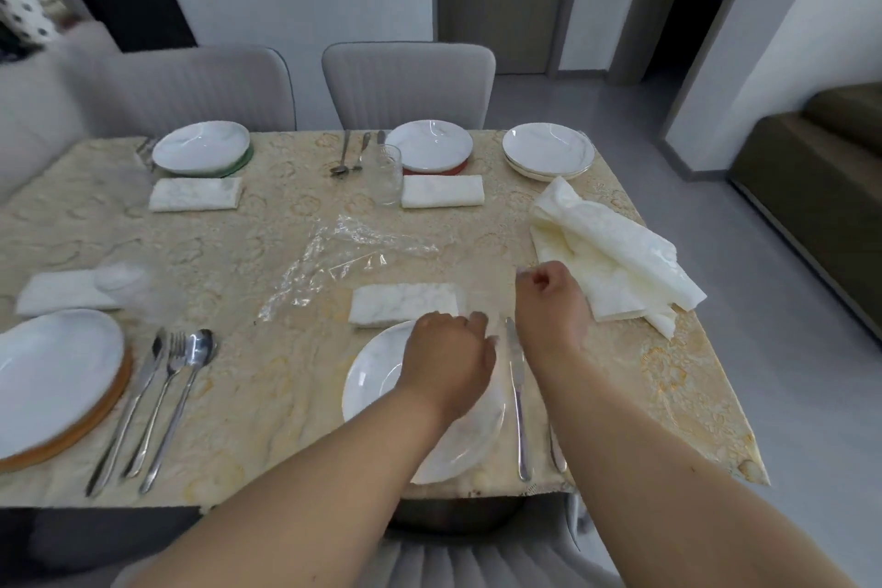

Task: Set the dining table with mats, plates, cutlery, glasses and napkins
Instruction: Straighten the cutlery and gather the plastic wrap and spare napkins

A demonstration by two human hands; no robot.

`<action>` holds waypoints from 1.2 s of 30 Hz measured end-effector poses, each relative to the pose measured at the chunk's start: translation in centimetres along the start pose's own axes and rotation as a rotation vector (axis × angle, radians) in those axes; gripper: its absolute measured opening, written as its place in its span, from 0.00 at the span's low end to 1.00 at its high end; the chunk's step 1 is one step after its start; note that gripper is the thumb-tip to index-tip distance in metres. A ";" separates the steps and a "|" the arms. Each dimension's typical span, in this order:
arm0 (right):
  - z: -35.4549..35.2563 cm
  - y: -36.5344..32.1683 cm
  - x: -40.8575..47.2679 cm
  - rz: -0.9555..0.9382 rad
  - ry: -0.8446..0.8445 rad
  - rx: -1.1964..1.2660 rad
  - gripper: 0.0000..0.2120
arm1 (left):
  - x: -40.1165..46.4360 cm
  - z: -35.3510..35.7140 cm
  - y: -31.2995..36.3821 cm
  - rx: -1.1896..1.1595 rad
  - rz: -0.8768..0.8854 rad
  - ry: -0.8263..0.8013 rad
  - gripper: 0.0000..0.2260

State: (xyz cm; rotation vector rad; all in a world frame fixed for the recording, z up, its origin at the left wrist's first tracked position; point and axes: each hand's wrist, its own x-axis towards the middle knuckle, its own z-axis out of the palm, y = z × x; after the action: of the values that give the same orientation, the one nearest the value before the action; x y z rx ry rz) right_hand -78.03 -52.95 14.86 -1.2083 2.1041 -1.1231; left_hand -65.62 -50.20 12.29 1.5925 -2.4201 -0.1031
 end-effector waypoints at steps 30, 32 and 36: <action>30.1 -20.0 -27.9 -0.206 -0.421 -0.036 0.15 | -26.9 -18.5 -41.8 -0.117 -0.801 0.074 0.12; 30.8 -19.6 -28.1 -0.181 -0.435 -0.076 0.15 | -27.4 -18.5 -43.6 -0.142 -0.839 0.040 0.12; 31.8 -19.3 -27.0 -0.112 -0.488 -0.194 0.14 | -27.5 -18.2 -46.4 -0.212 -0.936 -0.037 0.11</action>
State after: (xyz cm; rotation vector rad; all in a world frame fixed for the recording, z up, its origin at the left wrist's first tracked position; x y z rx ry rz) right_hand -32.33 -48.49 13.00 -1.5251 1.8115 -0.5906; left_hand -9.40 -42.42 16.65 2.4488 -1.4162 -0.5225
